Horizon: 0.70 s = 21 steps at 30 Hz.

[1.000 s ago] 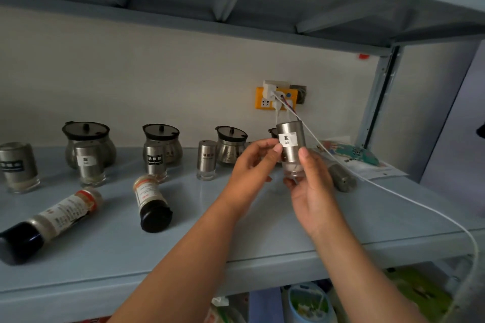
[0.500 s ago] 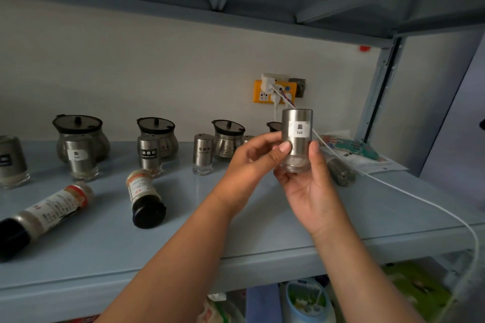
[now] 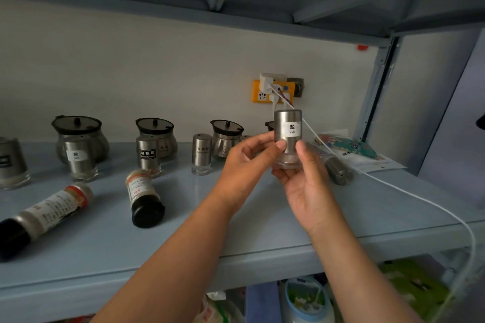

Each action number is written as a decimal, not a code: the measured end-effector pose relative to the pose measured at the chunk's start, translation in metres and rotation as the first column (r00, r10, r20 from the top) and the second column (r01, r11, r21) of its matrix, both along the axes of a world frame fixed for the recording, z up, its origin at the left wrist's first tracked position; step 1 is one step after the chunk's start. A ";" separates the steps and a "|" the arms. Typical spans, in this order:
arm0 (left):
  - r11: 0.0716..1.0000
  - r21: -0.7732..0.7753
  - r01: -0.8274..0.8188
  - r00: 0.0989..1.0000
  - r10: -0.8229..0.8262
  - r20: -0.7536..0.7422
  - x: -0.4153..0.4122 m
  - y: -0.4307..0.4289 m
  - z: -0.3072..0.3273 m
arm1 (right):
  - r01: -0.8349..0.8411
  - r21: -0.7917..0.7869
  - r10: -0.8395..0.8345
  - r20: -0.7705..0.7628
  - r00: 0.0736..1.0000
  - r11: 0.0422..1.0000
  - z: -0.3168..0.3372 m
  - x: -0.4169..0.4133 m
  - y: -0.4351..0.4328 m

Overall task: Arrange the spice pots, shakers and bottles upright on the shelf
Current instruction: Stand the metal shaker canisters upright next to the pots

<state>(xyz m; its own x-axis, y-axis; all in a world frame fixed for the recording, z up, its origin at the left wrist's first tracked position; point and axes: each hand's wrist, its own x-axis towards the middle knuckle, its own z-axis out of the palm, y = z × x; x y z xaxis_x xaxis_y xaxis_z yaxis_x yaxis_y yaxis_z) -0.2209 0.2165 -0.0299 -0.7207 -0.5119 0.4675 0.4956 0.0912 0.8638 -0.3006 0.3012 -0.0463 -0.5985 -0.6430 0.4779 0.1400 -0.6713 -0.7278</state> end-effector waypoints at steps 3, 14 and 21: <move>0.999 0.038 -0.037 0.999 0.037 0.004 -0.002 -0.001 -0.001 | 0.072 0.051 -0.069 -0.066 0.995 0.996 -0.004 0.003 -0.004; 0.996 0.034 -0.088 0.994 0.085 0.064 -0.013 -0.002 -0.008 | 0.635 0.122 -0.568 -0.341 0.749 0.763 -0.012 0.002 -0.011; 0.974 0.016 -0.227 0.972 0.226 0.068 -0.029 0.004 -0.014 | 0.722 0.212 -0.621 -0.388 0.681 0.658 -0.012 -0.012 -0.017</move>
